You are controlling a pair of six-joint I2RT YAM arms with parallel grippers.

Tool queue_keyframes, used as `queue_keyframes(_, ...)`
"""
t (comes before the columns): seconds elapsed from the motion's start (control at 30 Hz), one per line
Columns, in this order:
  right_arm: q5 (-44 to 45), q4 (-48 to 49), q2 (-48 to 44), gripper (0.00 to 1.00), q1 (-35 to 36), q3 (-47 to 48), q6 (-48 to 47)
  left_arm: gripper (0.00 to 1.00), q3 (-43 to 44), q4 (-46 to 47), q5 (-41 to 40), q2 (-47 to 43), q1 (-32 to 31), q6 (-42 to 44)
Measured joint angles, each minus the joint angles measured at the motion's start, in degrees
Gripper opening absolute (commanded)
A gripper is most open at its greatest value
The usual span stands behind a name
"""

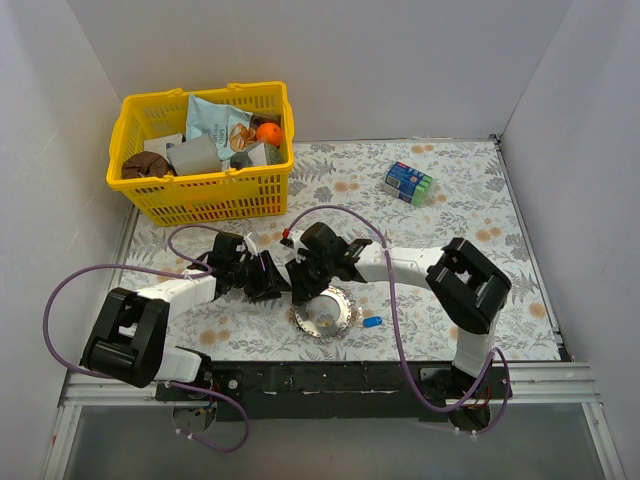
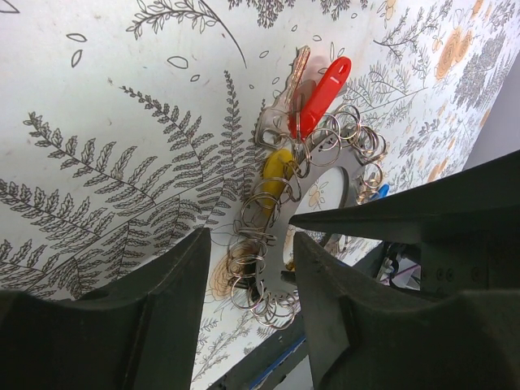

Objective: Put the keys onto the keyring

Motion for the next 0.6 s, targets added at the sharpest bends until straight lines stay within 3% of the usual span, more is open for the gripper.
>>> queue_keyframes(0.6, 0.5, -1.3, 1.9, 0.4, 0.0, 2.9, 0.0, 0.45, 0.0, 0.0, 0.0, 0.0, 0.0, 0.0)
